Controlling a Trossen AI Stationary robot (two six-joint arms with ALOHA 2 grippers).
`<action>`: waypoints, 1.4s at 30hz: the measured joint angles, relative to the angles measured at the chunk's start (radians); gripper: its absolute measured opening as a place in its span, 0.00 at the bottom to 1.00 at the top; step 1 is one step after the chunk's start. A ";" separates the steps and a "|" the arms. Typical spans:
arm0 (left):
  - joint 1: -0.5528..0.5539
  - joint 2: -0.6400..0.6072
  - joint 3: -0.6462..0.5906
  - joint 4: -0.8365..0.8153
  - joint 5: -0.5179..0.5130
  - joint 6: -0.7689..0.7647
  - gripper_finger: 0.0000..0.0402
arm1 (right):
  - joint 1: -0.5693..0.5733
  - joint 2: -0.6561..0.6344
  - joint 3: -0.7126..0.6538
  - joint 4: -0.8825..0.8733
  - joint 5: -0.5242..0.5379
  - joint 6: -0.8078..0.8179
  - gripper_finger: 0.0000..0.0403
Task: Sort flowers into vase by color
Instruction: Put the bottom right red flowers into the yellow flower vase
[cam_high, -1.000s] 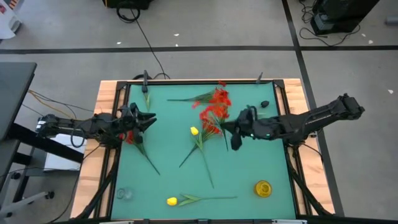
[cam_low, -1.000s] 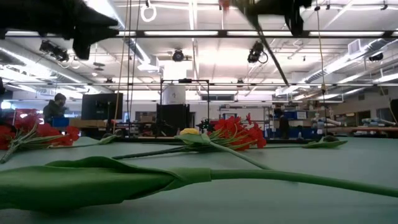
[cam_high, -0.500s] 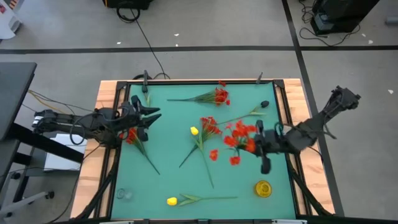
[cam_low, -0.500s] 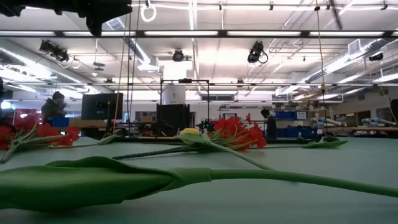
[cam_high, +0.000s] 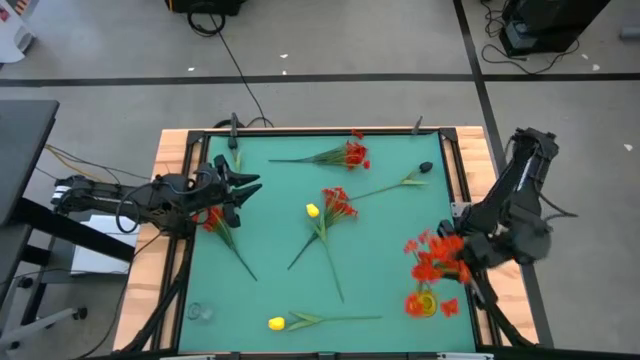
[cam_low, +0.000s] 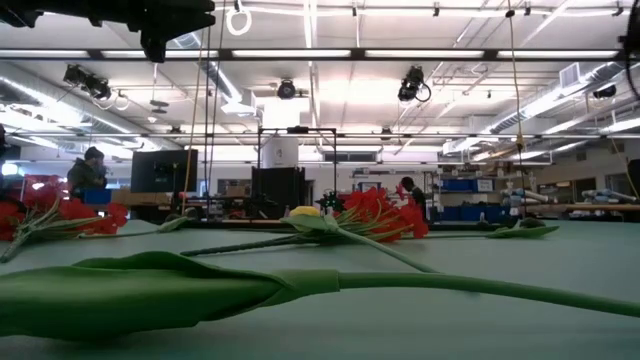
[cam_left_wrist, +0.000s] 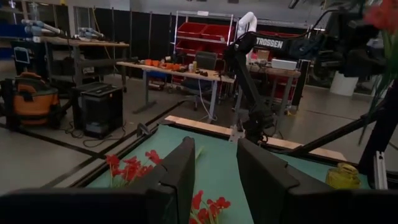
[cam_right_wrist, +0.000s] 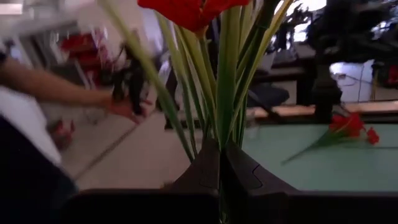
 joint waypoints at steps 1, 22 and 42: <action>0.000 0.000 0.000 0.000 0.000 0.000 0.31 | 0.031 0.006 0.000 -0.026 0.022 0.015 0.02; 0.000 0.000 -0.001 -0.001 0.000 -0.001 0.31 | 0.312 0.164 0.000 -0.168 0.496 0.161 0.02; 0.000 0.000 -0.001 0.000 0.000 -0.001 0.31 | 0.312 0.371 0.000 -0.031 0.609 0.258 0.02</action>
